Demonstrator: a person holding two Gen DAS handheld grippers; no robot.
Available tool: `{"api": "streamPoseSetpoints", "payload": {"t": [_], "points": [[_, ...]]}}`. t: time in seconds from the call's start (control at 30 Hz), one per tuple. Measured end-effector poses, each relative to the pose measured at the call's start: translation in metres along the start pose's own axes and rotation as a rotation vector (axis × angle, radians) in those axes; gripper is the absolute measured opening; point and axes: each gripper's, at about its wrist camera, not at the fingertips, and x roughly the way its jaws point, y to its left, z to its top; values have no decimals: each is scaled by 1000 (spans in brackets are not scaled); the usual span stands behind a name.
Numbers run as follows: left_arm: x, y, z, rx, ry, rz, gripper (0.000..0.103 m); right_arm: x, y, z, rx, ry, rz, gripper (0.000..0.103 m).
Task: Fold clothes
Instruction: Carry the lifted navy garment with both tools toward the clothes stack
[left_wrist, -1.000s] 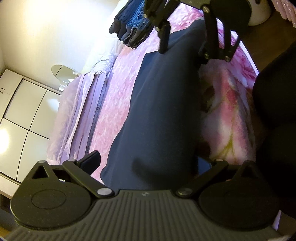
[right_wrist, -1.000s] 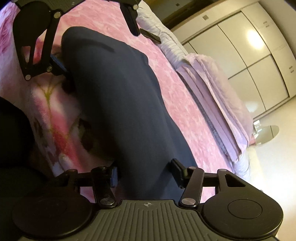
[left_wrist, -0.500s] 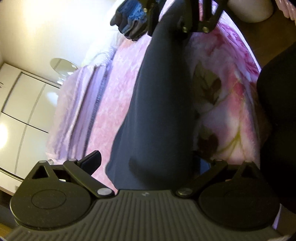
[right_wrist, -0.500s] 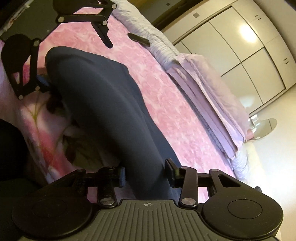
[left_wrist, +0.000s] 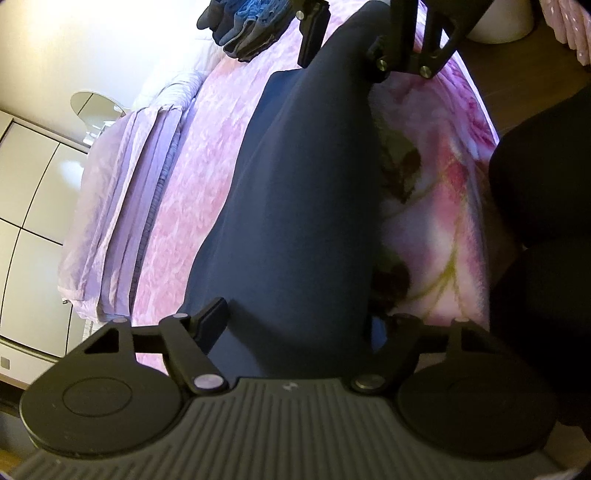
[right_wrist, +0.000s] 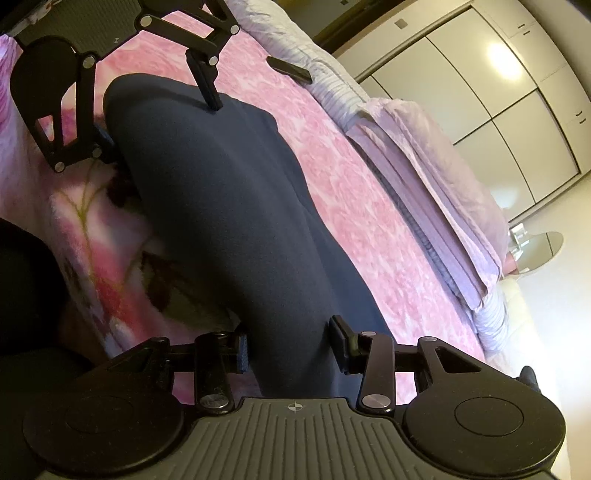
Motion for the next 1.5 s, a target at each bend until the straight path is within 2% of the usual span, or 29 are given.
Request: {"api": "streamPoseSetpoints", "payload": {"t": [0.3, 0.37, 0.4, 0.43, 0.57, 0.67, 0.77, 0.83, 0.93, 1.03, 1.23, 1.4, 1.5], "points": [[-1, 2, 0, -39, 4, -42, 58, -3, 22, -11, -41, 7, -21, 41], [-1, 4, -1, -54, 1, -48, 55, -1, 31, -14, -79, 13, -37, 45], [-1, 4, -1, -63, 0, -51, 55, 2, 35, -15, -102, 17, -43, 55], [-2, 4, -2, -69, -1, -52, 55, 5, 38, -16, -119, 18, -46, 59], [-3, 3, -2, -63, 1, -44, 56, 16, 38, -17, -132, 6, -56, 60], [-4, -4, -1, -32, 3, -8, 59, 25, 31, -16, -127, 3, -56, 60], [-6, -15, 0, 8, 1, 44, 62, 26, 27, -13, -117, 12, -57, 59], [-7, -24, 0, 40, 0, 76, 61, 24, 24, -12, -84, 12, -47, 36], [-2, -21, 3, 51, 13, 67, 64, 19, 23, -12, -60, 0, -51, 29], [2, -17, 6, 64, 25, 52, 65, 16, 24, -13, -81, -3, -52, 29], [4, -16, 6, 84, 34, 10, 49, 25, 41, -18, -215, 8, -98, 32], [5, -14, 7, 94, 38, -18, 39, 29, 40, -31, -206, -42, -91, 32], [1, -1, 10, 85, 42, -68, 35, 24, 29, -34, -135, -58, -40, 32]]}}
